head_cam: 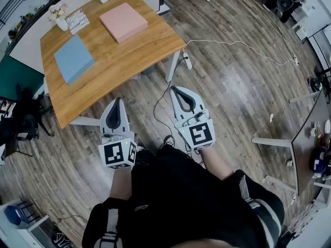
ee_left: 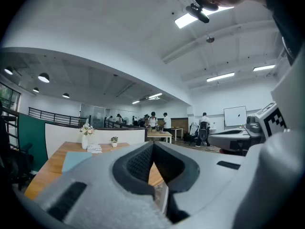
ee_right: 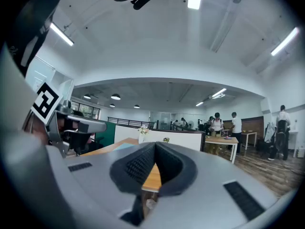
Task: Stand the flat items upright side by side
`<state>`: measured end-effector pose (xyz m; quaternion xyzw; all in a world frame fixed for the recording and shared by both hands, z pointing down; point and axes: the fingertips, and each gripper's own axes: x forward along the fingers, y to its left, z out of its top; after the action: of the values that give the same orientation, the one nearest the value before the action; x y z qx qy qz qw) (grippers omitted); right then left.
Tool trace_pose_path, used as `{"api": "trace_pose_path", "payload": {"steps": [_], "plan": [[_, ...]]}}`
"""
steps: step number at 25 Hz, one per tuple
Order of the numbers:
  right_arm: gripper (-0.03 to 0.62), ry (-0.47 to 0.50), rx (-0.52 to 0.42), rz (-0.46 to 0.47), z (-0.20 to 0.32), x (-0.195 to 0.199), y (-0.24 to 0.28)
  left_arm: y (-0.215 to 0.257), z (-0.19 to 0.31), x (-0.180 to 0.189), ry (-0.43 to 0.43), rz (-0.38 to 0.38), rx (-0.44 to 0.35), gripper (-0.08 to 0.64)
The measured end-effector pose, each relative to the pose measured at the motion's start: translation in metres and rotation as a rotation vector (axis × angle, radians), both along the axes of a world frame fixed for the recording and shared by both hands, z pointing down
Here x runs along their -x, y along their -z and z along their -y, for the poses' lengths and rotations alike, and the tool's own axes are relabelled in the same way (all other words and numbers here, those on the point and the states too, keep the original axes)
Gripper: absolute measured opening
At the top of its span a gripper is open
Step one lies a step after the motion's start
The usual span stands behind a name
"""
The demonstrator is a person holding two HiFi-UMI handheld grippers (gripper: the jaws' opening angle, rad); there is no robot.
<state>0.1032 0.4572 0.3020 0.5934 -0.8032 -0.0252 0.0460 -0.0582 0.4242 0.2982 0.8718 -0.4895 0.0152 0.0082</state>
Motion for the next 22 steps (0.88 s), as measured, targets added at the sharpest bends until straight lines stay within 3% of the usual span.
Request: {"api": "trace_pose_path", "payload": {"steps": [8, 11, 12, 14, 22], "plan": [[0.006, 0.034, 0.043, 0.018, 0.000, -0.022, -0.026, -0.025, -0.010, -0.024, 0.009, -0.004, 0.047, 0.008], [0.105, 0.064, 0.065, 0.011, 0.005, -0.017, -0.034, -0.033, -0.003, -0.024, 0.015, 0.013, 0.074, 0.009], [0.110, 0.066, 0.072, 0.010, 0.009, -0.017, -0.037, -0.036, 0.001, -0.025, 0.012, 0.016, 0.084, 0.030], [0.110, 0.064, 0.083, 0.008, 0.017, -0.018, -0.042, -0.040, 0.010, -0.026, 0.009, 0.013, 0.100, 0.135], [0.155, 0.079, 0.146, -0.009, 0.062, -0.025, -0.063, -0.067, 0.058, -0.032, -0.024, -0.028, 0.189, 0.183]]}}
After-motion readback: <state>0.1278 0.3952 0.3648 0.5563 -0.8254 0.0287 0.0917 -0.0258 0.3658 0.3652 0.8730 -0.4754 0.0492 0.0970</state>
